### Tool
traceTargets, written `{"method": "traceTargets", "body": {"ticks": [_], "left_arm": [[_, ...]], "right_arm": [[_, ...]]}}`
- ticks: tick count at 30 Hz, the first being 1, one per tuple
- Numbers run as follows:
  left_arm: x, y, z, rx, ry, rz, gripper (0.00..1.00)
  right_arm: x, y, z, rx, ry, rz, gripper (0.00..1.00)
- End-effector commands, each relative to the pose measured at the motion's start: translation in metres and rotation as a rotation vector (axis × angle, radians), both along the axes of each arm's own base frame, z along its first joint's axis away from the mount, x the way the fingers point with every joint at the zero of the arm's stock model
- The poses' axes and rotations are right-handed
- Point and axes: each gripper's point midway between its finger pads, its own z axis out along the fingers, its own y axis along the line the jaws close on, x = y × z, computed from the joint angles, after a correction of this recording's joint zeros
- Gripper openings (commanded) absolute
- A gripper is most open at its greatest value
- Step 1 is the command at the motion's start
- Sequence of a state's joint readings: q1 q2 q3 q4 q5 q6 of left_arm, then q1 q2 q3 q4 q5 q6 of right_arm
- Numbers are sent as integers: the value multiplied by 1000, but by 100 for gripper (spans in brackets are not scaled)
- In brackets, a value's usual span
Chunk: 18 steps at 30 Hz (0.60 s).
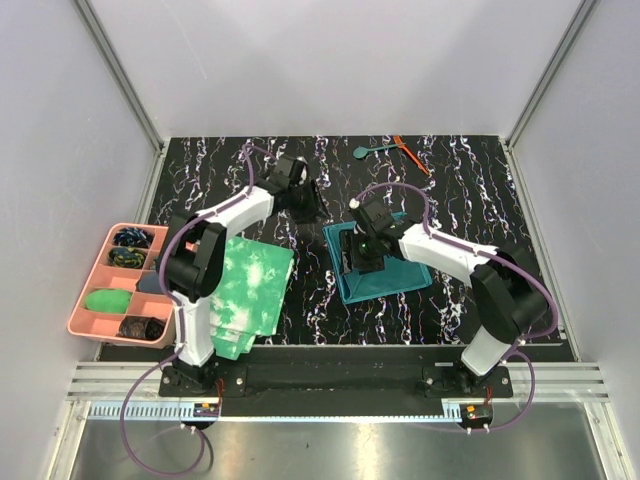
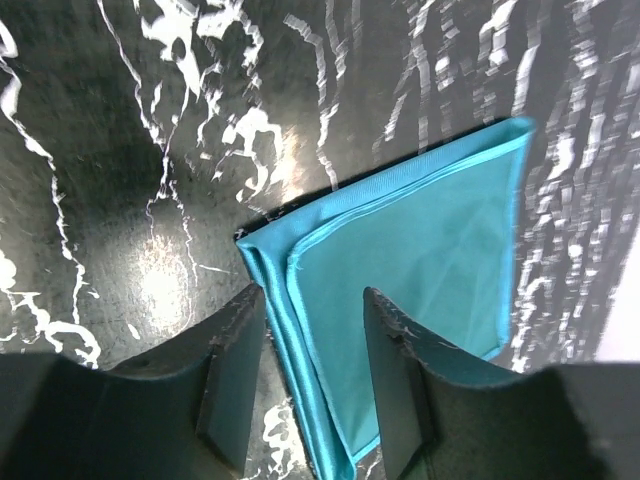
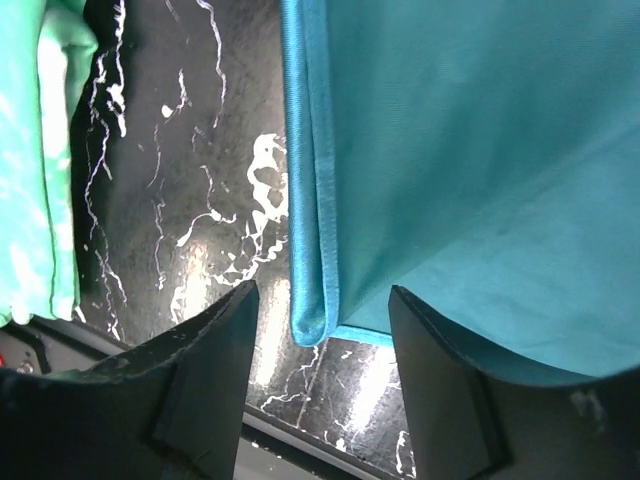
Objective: Fold the napkin into a case and place the utensils inside
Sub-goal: Pick up the upper triangle-folded napkin from the center of the board.
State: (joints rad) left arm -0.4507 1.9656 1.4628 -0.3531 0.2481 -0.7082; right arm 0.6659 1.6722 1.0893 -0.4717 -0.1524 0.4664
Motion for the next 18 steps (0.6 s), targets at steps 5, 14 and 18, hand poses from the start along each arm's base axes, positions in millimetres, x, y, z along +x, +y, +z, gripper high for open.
{"method": "traceTargets", "body": {"ticks": [5, 14, 18], "left_arm": [[-2, -5, -31, 115, 33, 45, 45], [-7, -14, -60, 185, 56, 74, 44], [-8, -13, -69, 184, 71, 90, 43]], "right_arm": [[20, -3, 21, -60, -77, -8, 66], [14, -6, 21, -59, -76, 7, 65], [12, -8, 19, -62, -73, 7, 65]]}}
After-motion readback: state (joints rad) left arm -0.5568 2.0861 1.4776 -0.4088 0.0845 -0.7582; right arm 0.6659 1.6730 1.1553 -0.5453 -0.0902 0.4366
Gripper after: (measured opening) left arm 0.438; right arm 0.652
